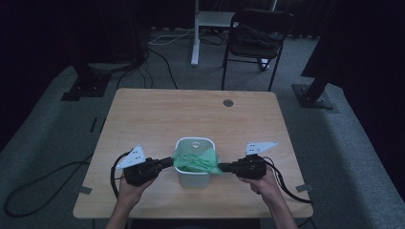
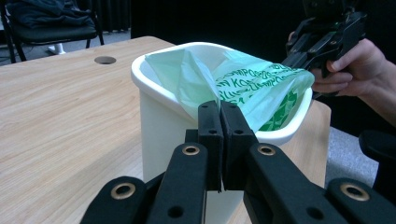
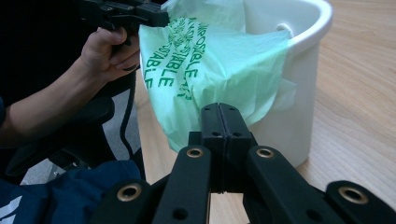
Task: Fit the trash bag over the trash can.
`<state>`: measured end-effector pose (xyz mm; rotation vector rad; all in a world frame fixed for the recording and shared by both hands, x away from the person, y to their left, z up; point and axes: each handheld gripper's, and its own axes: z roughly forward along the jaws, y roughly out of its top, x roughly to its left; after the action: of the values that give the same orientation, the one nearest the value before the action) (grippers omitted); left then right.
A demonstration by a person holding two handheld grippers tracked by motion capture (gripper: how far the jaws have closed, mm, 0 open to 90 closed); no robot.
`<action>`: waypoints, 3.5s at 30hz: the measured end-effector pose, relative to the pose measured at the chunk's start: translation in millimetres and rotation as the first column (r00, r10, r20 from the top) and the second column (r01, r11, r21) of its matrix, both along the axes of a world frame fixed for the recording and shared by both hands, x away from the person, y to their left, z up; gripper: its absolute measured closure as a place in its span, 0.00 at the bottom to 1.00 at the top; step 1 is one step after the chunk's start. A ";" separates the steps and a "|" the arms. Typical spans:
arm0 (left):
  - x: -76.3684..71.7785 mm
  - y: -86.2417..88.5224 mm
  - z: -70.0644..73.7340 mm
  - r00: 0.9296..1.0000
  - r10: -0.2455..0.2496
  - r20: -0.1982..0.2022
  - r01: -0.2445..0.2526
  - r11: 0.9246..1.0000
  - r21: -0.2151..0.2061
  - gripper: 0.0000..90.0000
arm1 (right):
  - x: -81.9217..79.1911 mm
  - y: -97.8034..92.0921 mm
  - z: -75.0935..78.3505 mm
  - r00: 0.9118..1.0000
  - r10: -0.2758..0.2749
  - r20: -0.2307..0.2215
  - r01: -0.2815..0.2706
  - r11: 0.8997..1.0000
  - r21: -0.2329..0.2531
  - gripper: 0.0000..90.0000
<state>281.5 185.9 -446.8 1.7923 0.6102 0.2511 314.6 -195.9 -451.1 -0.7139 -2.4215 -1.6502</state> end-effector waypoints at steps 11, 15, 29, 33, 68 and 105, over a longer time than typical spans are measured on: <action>6.8 -3.8 -3.2 1.000 0.031 0.003 -0.031 0.999 -0.010 0.99 | 9.2 8.9 0.6 0.999 -0.040 0.023 0.040 0.999 -0.028 1.00; 19.1 -9.3 -4.8 0.998 0.057 0.004 -0.057 0.998 -0.021 0.98 | 22.7 8.1 -0.5 0.995 -0.097 0.036 0.098 0.994 -0.041 1.00; 4.6 5.0 2.0 0.993 0.100 0.060 -0.098 0.994 -0.041 0.97 | 8.6 -8.2 8.0 0.995 -0.060 0.076 0.057 0.997 0.044 1.00; 4.5 4.4 0.5 0.993 0.102 0.051 -0.101 0.994 -0.028 0.95 | 1.1 -6.2 10.8 0.994 -0.029 0.108 0.024 0.999 0.046 1.00; -4.1 -34.8 15.8 0.992 -0.051 0.118 0.041 0.996 0.083 1.00 | -3.1 -3.7 11.8 0.993 0.015 0.120 -0.022 0.998 0.055 0.82; -9.1 -28.7 10.7 0.992 -0.004 0.123 -0.004 0.998 0.063 0.87 | -1.2 18.1 23.1 0.980 -0.074 0.183 0.074 0.997 0.010 0.83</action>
<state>272.4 157.2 -436.0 1.8227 0.5197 0.3823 313.3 -177.8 -428.0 -0.6875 -2.5433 -1.8237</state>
